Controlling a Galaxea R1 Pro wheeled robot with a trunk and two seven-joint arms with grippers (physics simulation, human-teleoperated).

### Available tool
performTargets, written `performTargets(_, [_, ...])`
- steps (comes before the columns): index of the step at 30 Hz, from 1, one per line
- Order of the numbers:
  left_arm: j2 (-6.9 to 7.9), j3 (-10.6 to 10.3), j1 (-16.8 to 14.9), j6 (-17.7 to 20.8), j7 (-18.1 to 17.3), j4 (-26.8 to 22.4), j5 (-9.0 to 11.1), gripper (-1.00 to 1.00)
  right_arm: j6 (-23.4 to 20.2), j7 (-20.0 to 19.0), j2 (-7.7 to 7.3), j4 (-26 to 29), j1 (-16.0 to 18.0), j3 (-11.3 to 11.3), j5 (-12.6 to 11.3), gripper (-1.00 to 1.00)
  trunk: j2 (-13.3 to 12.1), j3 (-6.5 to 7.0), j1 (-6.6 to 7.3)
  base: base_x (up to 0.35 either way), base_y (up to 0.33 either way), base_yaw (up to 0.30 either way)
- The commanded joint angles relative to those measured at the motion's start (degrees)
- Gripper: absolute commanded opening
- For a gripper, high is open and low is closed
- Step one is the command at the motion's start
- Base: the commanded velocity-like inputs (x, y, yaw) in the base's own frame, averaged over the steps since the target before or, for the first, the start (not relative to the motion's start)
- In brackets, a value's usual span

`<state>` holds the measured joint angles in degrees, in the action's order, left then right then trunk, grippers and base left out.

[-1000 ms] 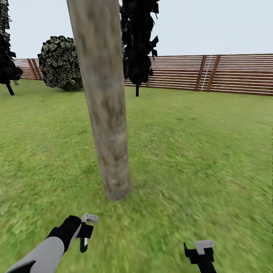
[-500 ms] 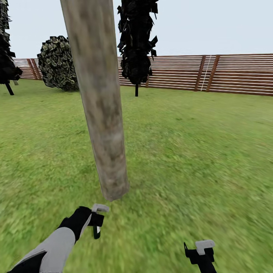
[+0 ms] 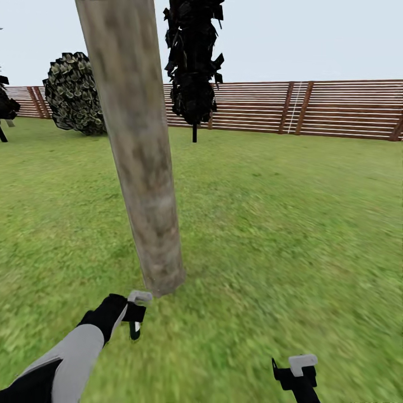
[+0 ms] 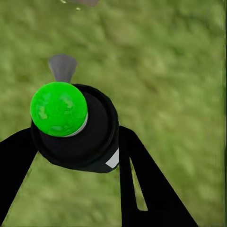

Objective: In the garden, pick up the pesticide atomizer on the floor and spray pesticide onto both trees until each tree trunk is fully covered.

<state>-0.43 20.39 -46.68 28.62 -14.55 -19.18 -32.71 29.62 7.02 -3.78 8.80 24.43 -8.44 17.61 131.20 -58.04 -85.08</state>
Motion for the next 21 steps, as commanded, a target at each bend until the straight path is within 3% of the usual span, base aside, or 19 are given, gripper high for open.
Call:
performTargets(1, [0.19,0.1,-1.1,0.7,0.0,0.0,-0.1,-1.0,0.0,0.0,0.0,0.0,0.0,0.0,0.0,1.0,0.0,-0.01,0.0,-0.005,0.0,-0.001])
performTargets(5, [2.12,0.1,-1.4,2.9,-0.2,-1.3,-0.2,-1.0,0.0,0.0,0.0,0.0,0.0,0.0,0.0,1.0,0.0,-0.01,0.0,0.0,0.0,0.0])
performTargets(11, [-3.01,-0.1,-2.0,3.1,-0.2,-1.6,-0.2,-1.0,0.0,0.0,0.0,0.0,0.0,0.0,0.1,1.0,0.0,-0.01,0.0,0.0,0.0,0.0])
performTargets(14, [-1.93,0.2,-2.0,3.1,-0.2,-2.3,-0.2,-1.0,0.0,0.0,-0.05,0.0,0.0,0.0,0.1,1.0,0.0,-0.01,0.0,0.0,0.0,0.0])
performTargets(15, [-1.04,0.2,-1.9,3.1,-0.3,-2.9,-0.1,-1.0,0.0,0.0,-0.06,0.0,0.0,0.0,0.1,1.0,0.0,-0.01,0.0,0.0,0.0,0.0])
performTargets(16, [1.73,0.3,-1.8,3.2,-2.6,-4.2,-0.1,-1.0,0.0,0.0,-0.08,0.0,0.0,0.0,0.1,1.0,0.0,-0.01,0.0,0.0,0.0,0.0])
performTargets(17, [2.35,0.2,-1.8,3.3,-4.0,-4.5,-0.2,-1.0,0.0,0.0,-0.08,0.1,0.0,0.0,0.1,1.0,0.0,-0.01,0.0,0.0,0.0,0.0])
performTargets(21, [1.81,-0.1,-1.9,3.2,-5.6,-4.9,-0.4,-1.0,0.0,0.0,-0.09,0.0,0.0,0.0,0.1,1.0,0.0,-0.01,0.0,-0.168,0.0,0.0])
